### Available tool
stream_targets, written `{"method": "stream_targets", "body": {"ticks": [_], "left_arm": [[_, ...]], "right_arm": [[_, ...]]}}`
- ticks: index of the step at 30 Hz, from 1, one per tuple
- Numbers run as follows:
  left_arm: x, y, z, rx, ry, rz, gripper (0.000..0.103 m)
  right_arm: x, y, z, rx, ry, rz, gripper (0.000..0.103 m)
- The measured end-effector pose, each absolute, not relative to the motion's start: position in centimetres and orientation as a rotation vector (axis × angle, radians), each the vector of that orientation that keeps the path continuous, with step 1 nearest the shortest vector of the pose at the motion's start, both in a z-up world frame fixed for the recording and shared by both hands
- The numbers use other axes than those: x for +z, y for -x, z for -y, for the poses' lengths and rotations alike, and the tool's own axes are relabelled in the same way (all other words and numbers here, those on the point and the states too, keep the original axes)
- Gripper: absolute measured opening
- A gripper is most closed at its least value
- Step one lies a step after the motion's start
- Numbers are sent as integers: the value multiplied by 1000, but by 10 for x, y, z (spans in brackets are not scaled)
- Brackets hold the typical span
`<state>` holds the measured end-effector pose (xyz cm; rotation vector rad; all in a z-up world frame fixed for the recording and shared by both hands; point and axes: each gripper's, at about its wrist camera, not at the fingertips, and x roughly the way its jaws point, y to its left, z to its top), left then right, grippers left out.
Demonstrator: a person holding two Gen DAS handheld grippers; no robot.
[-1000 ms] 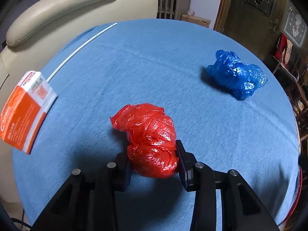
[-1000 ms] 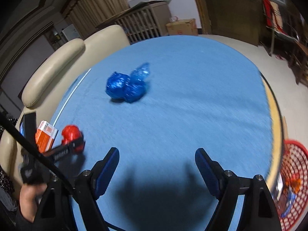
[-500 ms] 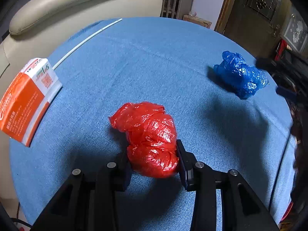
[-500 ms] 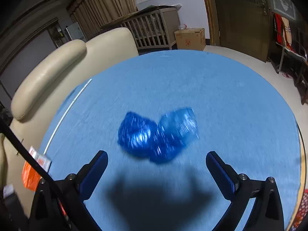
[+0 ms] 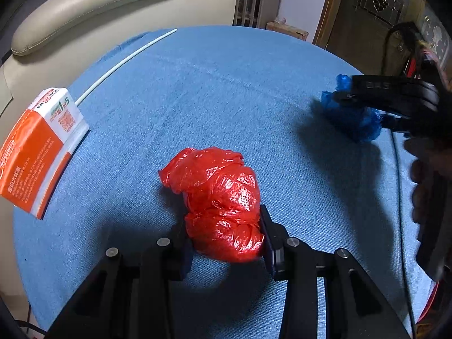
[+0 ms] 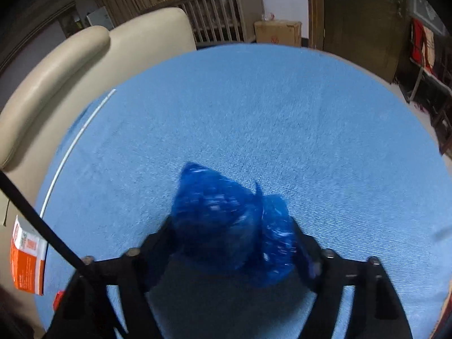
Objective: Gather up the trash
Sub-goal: 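Grasp the red plastic bag with the left gripper while the right grasps the blue bag, then carry the blue plastic bag with the right gripper over the red basket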
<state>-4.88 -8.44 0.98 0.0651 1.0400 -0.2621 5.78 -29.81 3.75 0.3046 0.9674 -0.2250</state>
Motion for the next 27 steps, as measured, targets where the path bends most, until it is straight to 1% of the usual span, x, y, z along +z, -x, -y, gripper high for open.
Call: {"method": "stream_targets", "body": {"ticks": [7,9,18,27], "left_arm": [[14,56,87,-229,-69,-1065,41],[15,64,87,-222,-73,-1068,41],[29,113,91,-230,-82,-1046,41],[51,157,98,-258,-114,-991,41]], "right_arm": [[59,-5,295,-167,-300,-910,67],[61,12,294,-152,-315,-901,60],[61,105,281,-104,-382,-861,60],[80,180,290,-113,-483,-763,60]]}}
